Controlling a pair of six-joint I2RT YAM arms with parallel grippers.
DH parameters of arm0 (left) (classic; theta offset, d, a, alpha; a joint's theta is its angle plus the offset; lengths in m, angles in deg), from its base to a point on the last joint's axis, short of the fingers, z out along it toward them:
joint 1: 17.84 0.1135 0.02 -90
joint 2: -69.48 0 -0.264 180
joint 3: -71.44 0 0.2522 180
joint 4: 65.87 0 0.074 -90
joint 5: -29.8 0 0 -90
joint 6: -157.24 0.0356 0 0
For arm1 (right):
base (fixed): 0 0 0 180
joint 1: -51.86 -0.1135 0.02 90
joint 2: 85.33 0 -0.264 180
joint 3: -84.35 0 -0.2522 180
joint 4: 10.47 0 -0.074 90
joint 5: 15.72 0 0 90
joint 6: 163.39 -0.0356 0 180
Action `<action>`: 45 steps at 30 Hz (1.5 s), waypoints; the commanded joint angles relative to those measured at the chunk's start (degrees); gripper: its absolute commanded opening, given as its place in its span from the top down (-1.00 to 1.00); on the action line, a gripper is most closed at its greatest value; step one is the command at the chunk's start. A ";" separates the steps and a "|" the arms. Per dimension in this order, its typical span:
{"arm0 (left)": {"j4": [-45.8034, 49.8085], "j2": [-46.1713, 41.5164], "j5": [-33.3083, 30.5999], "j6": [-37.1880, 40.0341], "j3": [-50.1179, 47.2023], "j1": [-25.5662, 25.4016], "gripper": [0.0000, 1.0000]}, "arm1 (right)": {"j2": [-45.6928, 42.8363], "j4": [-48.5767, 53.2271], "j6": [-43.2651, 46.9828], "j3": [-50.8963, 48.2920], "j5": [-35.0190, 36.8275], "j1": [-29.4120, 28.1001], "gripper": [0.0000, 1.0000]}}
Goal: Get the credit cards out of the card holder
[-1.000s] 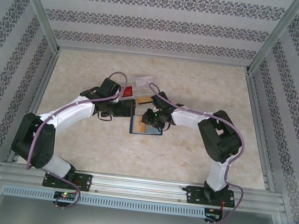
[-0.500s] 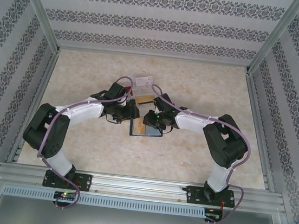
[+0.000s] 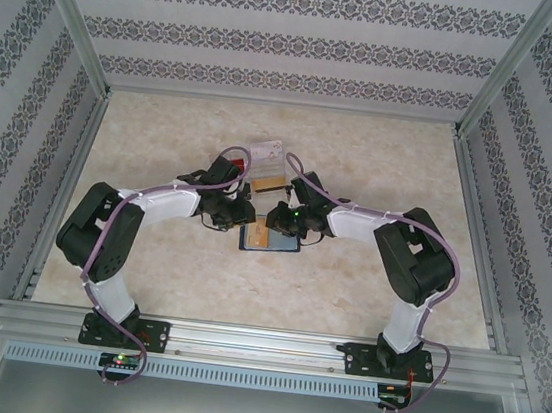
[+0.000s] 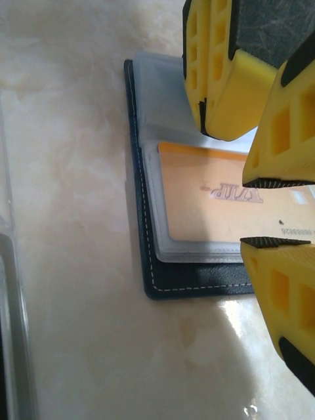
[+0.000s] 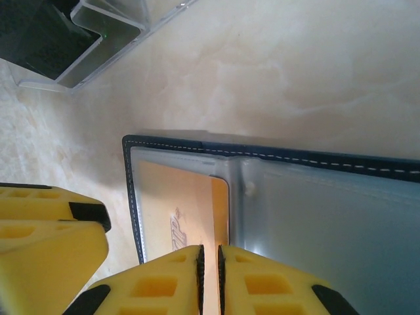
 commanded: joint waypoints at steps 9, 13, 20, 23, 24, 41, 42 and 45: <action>0.64 3.05 -0.59 -0.05 1.17 -0.83 0.54 | 1.75 0.20 0.21 0.32 -0.23 0.29 0.62; 1.16 3.46 -1.07 0.06 0.79 -0.88 0.61 | 1.67 0.23 0.38 0.28 -0.19 0.14 0.61; 1.84 4.25 -1.80 0.79 0.28 -0.89 0.68 | 2.45 -0.24 -0.05 0.30 -0.38 0.15 0.63; 1.98 4.72 -1.81 1.01 0.09 -0.83 0.72 | 2.55 -0.99 -0.41 0.22 -1.08 0.14 0.63; 1.96 4.89 -1.71 1.12 0.14 -0.84 0.73 | 2.49 -1.23 -0.49 0.29 -1.23 0.20 0.63; 2.28 5.74 -1.44 1.94 -0.08 -0.96 0.78 | 2.58 -2.86 -1.46 0.48 -2.85 0.22 0.74; 2.43 5.66 -1.50 2.05 -0.04 -0.92 0.77 | 2.40 -2.69 -1.46 0.40 -2.66 0.33 0.76; 3.03 4.83 -1.35 2.37 0.32 -1.01 0.68 | 1.48 -2.17 -1.38 -0.22 -1.87 0.62 0.81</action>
